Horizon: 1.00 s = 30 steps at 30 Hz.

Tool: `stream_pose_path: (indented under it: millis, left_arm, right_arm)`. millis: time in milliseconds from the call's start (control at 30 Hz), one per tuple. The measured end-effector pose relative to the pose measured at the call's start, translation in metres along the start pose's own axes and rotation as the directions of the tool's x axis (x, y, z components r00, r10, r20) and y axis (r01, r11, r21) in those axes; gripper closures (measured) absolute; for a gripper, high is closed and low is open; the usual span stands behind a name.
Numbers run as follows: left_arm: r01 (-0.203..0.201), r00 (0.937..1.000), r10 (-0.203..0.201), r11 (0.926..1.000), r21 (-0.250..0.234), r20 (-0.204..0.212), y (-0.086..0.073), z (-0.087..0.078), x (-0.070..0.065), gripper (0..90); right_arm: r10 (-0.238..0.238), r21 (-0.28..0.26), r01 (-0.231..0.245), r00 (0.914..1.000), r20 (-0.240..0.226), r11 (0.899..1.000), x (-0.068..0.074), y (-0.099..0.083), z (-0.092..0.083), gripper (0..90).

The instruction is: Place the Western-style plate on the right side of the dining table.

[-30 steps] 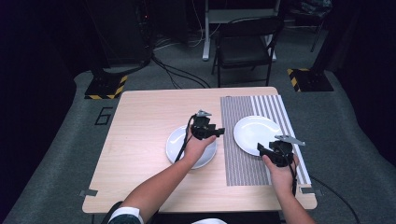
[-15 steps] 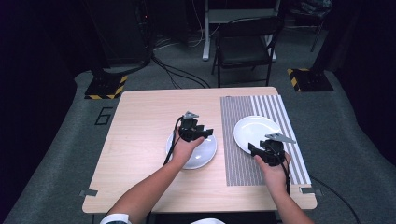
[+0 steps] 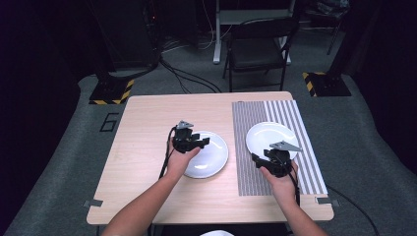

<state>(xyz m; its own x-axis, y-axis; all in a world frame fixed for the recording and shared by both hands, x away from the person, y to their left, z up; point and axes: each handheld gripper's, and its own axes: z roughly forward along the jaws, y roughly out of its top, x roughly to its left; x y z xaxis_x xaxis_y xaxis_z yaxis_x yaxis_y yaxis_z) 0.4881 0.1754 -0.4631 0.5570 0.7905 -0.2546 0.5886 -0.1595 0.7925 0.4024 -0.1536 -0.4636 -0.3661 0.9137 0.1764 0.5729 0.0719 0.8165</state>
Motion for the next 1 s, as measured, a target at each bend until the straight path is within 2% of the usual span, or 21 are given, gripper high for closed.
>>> stream_pose_path:
  millis: [67, 333, 433, 633, 833, 1000]
  left_arm:
    - [0.012, 0.9997, -0.012, 0.9999, -0.011, -0.02, -0.004, -0.008, 0.007, 45.8]
    - [0.033, 0.9981, -0.034, 0.9994, -0.014, -0.052, -0.016, -0.025, 0.02, 45.7]
    - [0.03, 0.9973, -0.031, 0.9995, -0.009, -0.066, -0.021, -0.031, 0.026, 45.7]
    - [0.035, 0.9946, -0.034, 0.9994, 0.002, -0.098, -0.031, -0.044, 0.037, 45.7]
    - [0.047, 0.9913, -0.046, 0.9989, 0.008, -0.124, -0.041, -0.057, 0.049, 45.7]
    - [0.075, 0.9869, -0.073, 0.9972, 0.005, -0.144, -0.051, -0.065, 0.057, 45.6]
  right_arm:
    - [-0.015, 0.005, 0.015, 0.9997, -0.019, 1.0, 0.005, 0.0, 0.001, 44.0]
    - [-0.041, 0.02, 0.042, 0.9973, -0.061, 0.999, 0.015, -0.002, 0.007, 43.5]
    - [-0.063, 0.02, 0.065, 0.9951, -0.076, 0.998, 0.019, -0.002, 0.011, 43.5]
    - [-0.072, 0.043, 0.077, 0.9925, -0.098, 0.996, 0.025, -0.004, 0.015, 43.5]
    - [-0.096, 0.064, 0.106, 0.9863, -0.134, 0.992, 0.033, -0.011, 0.022, 43.5]
    - [-0.127, 0.075, 0.14, 0.9801, -0.153, 0.987, 0.041, -0.016, 0.027, 43.5]
